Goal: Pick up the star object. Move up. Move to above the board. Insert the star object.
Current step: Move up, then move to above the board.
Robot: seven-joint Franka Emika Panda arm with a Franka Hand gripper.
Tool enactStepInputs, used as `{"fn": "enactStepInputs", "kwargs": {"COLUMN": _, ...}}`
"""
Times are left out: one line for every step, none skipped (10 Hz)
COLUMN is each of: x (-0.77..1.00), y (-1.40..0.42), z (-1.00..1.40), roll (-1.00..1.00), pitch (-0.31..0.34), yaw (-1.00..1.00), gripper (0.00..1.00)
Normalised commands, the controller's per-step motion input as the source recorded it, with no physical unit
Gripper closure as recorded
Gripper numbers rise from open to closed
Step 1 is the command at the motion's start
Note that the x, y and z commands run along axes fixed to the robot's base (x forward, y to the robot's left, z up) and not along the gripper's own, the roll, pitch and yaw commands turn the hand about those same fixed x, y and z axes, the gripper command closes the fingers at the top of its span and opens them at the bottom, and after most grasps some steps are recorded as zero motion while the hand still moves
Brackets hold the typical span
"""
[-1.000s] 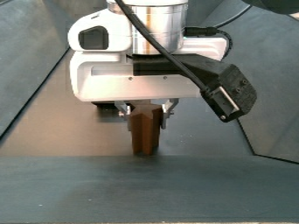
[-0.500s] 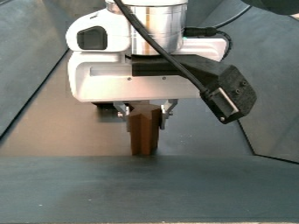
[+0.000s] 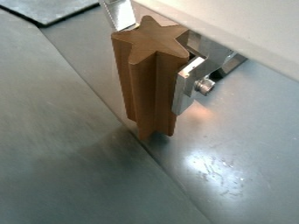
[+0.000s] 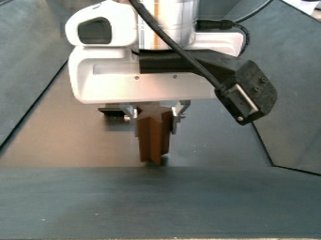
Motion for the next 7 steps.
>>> {"fn": "enactStepInputs", "kwargs": {"x": 0.0, "y": 0.0, "z": 0.83, "roll": 0.0, "pitch": 0.0, "yaw": 0.0, "gripper": 1.0}}
{"fn": "enactStepInputs", "kwargs": {"x": -0.04, "y": -0.09, "z": 0.74, "roll": -0.02, "pitch": 0.038, "yaw": -0.03, "gripper": 1.0}}
{"fn": "enactStepInputs", "kwargs": {"x": -0.05, "y": -0.08, "z": 0.67, "roll": -0.02, "pitch": 0.044, "yaw": -0.03, "gripper": 1.0}}
{"fn": "enactStepInputs", "kwargs": {"x": -0.04, "y": -0.05, "z": 0.47, "roll": 0.0, "pitch": 0.031, "yaw": -0.03, "gripper": 1.0}}
{"fn": "enactStepInputs", "kwargs": {"x": -0.03, "y": -0.03, "z": 0.29, "roll": 0.01, "pitch": 0.032, "yaw": -0.03, "gripper": 1.0}}
{"fn": "enactStepInputs", "kwargs": {"x": 0.22, "y": -0.02, "z": 1.0, "roll": 0.27, "pitch": 0.019, "yaw": -0.26, "gripper": 1.0}}
{"fn": "enactStepInputs", "kwargs": {"x": 0.23, "y": -0.02, "z": 1.0, "roll": 0.27, "pitch": 0.018, "yaw": -0.26, "gripper": 1.0}}
